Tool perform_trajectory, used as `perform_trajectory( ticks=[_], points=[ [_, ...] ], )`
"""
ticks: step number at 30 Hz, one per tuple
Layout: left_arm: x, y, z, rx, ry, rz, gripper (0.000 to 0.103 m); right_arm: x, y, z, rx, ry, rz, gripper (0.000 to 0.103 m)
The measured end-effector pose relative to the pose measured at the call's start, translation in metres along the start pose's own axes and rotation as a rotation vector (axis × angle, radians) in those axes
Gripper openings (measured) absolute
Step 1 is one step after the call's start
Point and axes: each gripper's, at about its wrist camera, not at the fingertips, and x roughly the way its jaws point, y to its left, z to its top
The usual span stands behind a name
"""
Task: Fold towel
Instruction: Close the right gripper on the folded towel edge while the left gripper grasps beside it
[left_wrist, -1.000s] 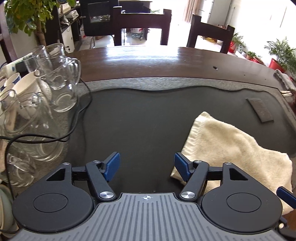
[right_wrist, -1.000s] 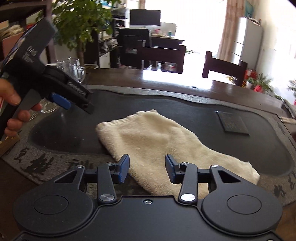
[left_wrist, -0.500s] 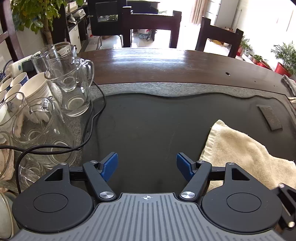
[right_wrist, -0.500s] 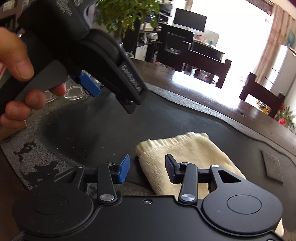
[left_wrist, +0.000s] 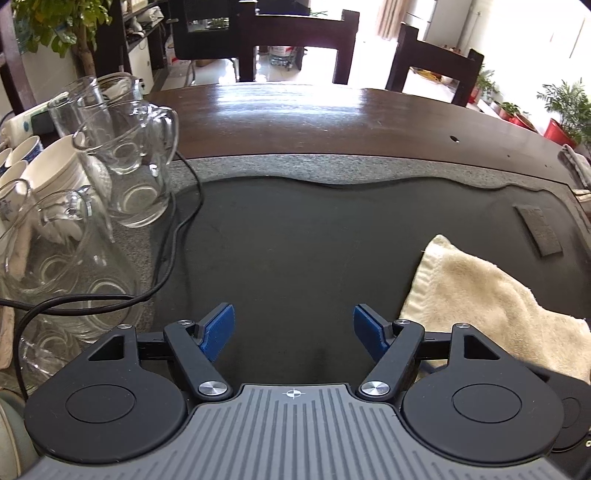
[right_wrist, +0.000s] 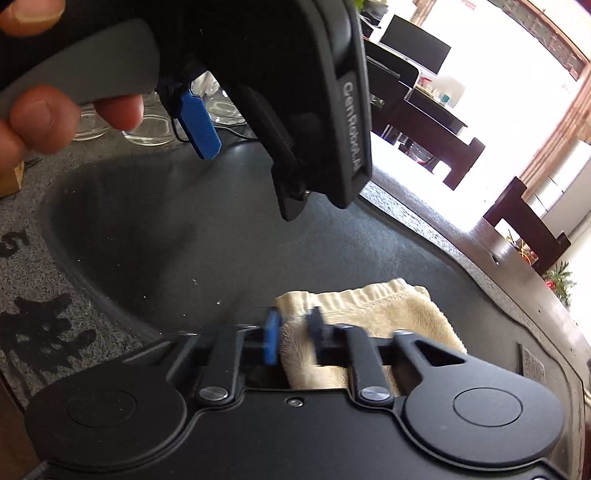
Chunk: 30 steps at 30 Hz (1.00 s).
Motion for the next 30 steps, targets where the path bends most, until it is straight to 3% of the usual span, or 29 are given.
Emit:
perform_trajectory(
  ticks=[6, 16, 23, 30],
  points=[
    [0.009, -0.019, 0.007, 0.035, 0.034, -0.096, 0.075, -0.024, -0.014, -0.003, 0.113, -0.078, -0.007, 0.008],
    [0.053, -0.05, 0.023, 0.114, 0.179, -0.202, 0.075, -0.048, -0.02, -0.009, 0.189, -0.134, 0.013, 0.008],
    [0.069, -0.048, 0.019, 0.056, 0.249, -0.288, 0.075, -0.058, -0.025, -0.009, 0.232, -0.149, 0.028, 0.008],
    [0.072, -0.05, 0.017, 0.028, 0.254, -0.349, 0.07, -0.067, -0.024, -0.008, 0.25, -0.166, 0.027, 0.008]
  ],
)
